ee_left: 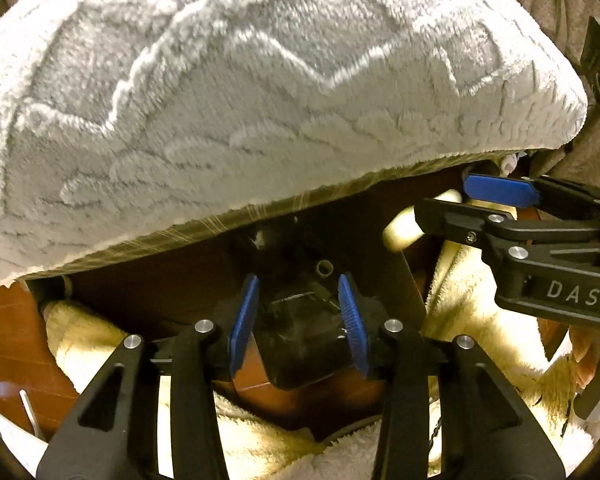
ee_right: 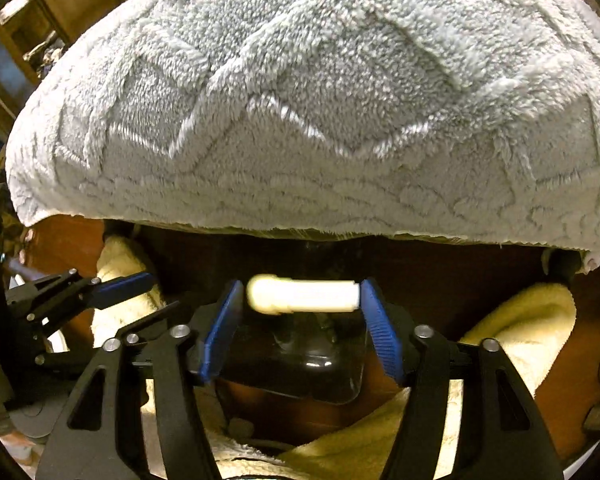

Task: Collect trash
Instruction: 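Lower the tube and cylinder into the black bin and open both grippers, then grasp the black MARRY&ARD box with the left gripper while the right grasps the fuzzy toy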

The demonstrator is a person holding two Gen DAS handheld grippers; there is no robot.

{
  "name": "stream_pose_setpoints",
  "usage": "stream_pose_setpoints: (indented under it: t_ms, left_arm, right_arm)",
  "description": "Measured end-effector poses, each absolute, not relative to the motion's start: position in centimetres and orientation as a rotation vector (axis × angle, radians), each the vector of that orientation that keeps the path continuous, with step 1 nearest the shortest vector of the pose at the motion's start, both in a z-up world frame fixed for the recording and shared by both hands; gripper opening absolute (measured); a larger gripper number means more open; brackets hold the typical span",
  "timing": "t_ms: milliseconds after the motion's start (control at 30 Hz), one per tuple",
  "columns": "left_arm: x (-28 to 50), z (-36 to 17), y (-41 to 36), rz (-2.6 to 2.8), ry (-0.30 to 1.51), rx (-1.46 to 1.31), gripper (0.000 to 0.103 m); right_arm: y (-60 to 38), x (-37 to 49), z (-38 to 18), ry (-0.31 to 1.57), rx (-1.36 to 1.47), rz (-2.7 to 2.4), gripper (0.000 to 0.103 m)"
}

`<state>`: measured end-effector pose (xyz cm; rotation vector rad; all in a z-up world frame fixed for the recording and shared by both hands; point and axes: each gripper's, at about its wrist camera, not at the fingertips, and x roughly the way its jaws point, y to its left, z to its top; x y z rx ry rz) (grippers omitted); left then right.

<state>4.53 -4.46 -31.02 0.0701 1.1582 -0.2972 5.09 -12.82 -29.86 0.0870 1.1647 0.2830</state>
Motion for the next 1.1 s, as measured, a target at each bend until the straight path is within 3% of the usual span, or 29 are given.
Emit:
stream_pose_setpoints:
  t_ms: [133,300,633,800,1100]
  left_arm:
    - [4.6,-29.9,-4.1,-0.283,1.136,0.072,0.04]
    - [4.3,-27.4,-3.6,-0.273,1.077,0.072,0.053]
    - [6.2,-19.8,-2.9,-0.255,0.893,0.092,0.067]
    - [8.9,-18.1,-3.2,-0.242,0.859,0.091,0.069]
    - [14.5,-16.7,-6.3,-0.255,0.82,0.12,0.083]
  right_arm:
    - [-14.1,5.0,-28.2,1.13,0.107,0.274,0.069]
    - [-16.0,5.0,-24.9,1.043,0.122,0.237,0.073]
    - [-20.3,6.9,-17.8,0.843,0.126,0.121,0.075]
    - [-22.1,9.2,-16.6,0.797,0.115,0.042,0.075]
    - [-24.2,14.1,-17.3,0.771,0.117,-0.038,0.075]
